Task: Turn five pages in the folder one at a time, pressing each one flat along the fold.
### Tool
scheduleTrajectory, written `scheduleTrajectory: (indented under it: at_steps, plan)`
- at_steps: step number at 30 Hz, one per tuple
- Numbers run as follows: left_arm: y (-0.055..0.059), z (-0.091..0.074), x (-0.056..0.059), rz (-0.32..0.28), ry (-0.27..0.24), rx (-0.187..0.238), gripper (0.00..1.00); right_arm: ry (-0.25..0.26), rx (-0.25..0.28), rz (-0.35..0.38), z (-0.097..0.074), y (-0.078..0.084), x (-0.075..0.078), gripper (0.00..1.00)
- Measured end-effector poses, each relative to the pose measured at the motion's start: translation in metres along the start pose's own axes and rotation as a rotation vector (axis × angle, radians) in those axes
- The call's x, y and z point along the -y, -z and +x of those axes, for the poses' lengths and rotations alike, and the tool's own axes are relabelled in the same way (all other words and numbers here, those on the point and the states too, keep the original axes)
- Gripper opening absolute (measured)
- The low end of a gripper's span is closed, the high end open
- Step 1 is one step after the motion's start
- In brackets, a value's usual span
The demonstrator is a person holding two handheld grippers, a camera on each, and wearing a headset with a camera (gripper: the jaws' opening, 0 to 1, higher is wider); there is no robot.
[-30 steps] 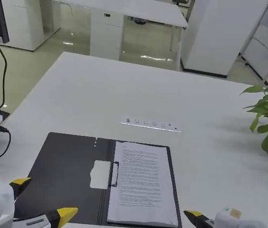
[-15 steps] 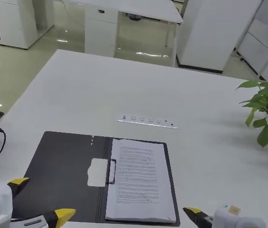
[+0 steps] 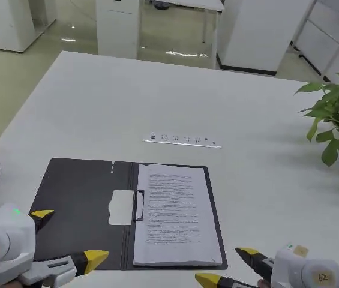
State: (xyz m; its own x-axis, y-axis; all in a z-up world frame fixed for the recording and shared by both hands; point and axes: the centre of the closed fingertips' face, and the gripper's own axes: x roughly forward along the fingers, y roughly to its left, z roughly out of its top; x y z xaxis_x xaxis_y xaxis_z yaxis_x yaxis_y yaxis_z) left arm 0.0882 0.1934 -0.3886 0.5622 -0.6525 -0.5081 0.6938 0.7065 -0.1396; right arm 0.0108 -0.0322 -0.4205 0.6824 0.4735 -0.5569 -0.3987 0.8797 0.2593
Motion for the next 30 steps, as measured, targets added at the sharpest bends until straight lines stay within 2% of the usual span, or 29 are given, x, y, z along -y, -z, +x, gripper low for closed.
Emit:
scheduleTrajectory:
  at_steps: [4,12,14,16,24,30]
  plan:
    - [-0.007,0.013,0.009,0.012,0.044,0.007,0.83,-0.003,0.01,0.017,0.0,-0.001,0.001,0.72]
    - [-0.011,0.039,0.027,0.05,0.115,-0.016,0.83,0.0,0.006,0.03,-0.001,0.002,0.002,0.73]
    - [-0.011,0.049,0.031,0.055,0.142,-0.015,0.83,0.003,-0.005,0.027,0.0,0.006,0.003,0.73]
    - [-0.01,0.06,0.039,0.066,0.166,-0.032,0.82,0.003,-0.008,0.029,0.001,0.006,0.003,0.73]
    - [-0.012,0.104,0.065,0.081,0.253,-0.054,0.82,0.009,-0.013,0.054,0.002,0.01,0.005,0.72]
    - [-0.012,0.133,0.078,0.074,0.284,-0.073,0.83,0.007,-0.035,0.052,0.001,0.02,0.004,0.71]
